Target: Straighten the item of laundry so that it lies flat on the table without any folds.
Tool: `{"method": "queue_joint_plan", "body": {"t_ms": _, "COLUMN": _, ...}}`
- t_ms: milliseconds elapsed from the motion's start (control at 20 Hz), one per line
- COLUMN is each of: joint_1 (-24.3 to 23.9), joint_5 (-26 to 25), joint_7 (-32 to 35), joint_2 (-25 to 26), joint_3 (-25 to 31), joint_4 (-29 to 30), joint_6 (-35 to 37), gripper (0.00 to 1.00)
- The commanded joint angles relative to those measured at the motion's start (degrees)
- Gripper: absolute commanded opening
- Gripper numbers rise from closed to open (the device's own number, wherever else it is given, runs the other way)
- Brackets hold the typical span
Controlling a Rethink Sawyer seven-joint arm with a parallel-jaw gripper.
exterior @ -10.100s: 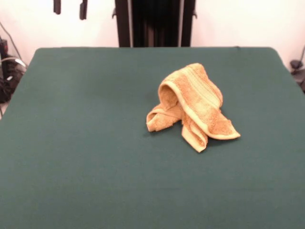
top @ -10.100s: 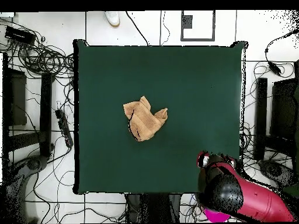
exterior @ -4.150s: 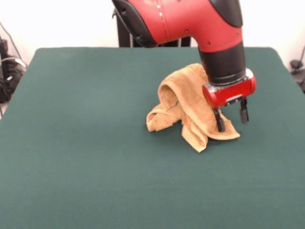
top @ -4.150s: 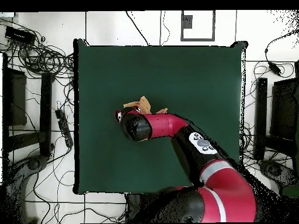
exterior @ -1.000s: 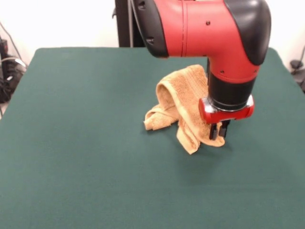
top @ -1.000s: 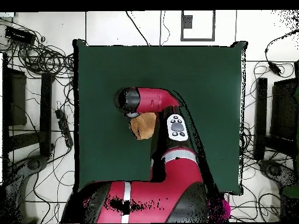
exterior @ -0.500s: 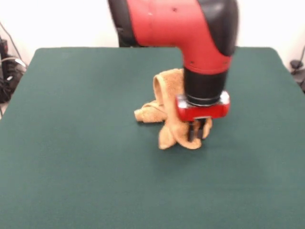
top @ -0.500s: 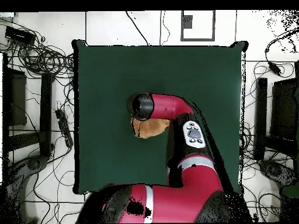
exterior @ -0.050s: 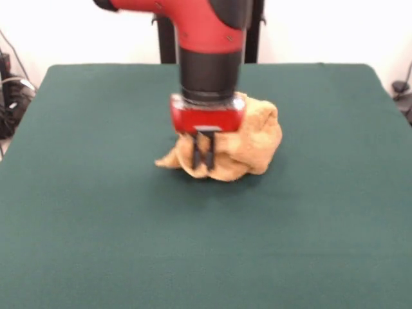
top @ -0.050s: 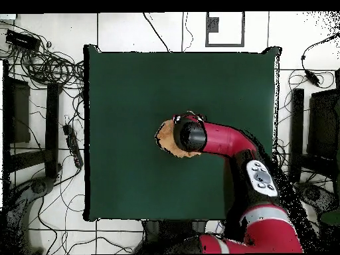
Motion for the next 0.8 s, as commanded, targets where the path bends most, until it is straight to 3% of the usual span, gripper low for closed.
{"method": "queue_joint_plan", "body": {"t_ms": 50, "joint_1": -3.0, "joint_5": -2.44, "joint_7": 3.68, "joint_2": -7.93, "joint_3": 7.75, "joint_4": 11.87, "joint_6": -0.36, "gripper": 0.0}}
{"method": "queue_joint_plan", "body": {"t_ms": 800, "joint_1": -6.77, "joint_5": -3.8, "joint_7": 3.34, "joint_2": -13.57, "joint_3": 11.22, "joint_4": 16.31, "joint_6": -1.3, "gripper": 0.0}}
